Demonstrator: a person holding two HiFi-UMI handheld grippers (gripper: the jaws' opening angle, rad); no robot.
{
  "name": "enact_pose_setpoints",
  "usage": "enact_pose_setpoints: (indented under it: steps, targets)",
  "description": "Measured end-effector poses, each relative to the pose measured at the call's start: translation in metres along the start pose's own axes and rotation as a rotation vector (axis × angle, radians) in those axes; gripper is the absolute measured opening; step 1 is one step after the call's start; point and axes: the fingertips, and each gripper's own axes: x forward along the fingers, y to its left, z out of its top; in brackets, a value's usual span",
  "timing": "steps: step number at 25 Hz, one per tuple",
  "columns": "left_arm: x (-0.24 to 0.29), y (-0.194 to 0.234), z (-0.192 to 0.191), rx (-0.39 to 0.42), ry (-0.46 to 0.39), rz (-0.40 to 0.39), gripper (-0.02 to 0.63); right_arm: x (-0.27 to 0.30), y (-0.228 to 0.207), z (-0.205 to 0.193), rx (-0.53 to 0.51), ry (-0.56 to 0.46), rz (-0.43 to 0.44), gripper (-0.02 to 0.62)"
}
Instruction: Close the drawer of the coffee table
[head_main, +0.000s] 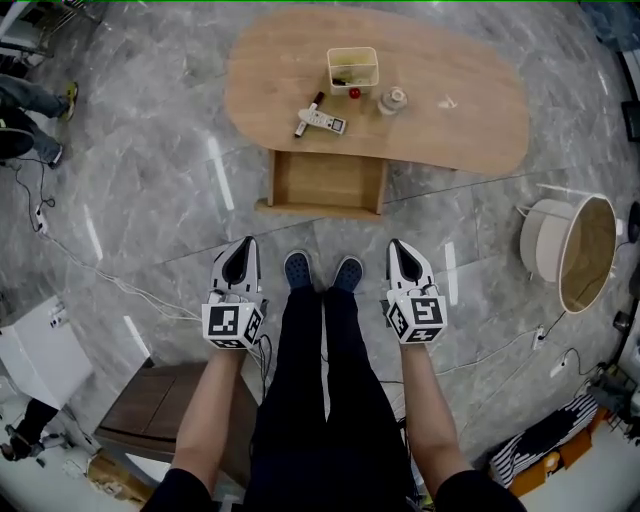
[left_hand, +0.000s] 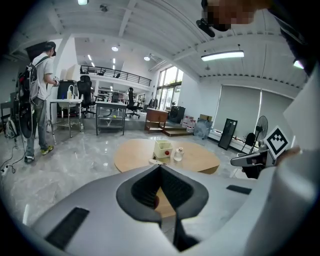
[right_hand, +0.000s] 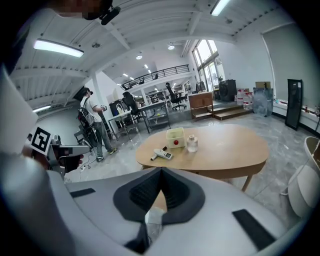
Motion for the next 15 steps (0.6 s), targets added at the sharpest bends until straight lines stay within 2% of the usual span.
enact_pose_setpoints:
  steps: [9,15]
  targets:
    - [0.056,0.01,-0.096,0.021,0.069,-0.051,0.025,0.059,-0.03,-0.073,0.048,0.015,-0.018,0.026]
    - [0.086,0.022,-0.147,0.026,0.114,-0.05,0.025,0.093,-0.04,-0.112,0.057,0.04,-0.028,0.026]
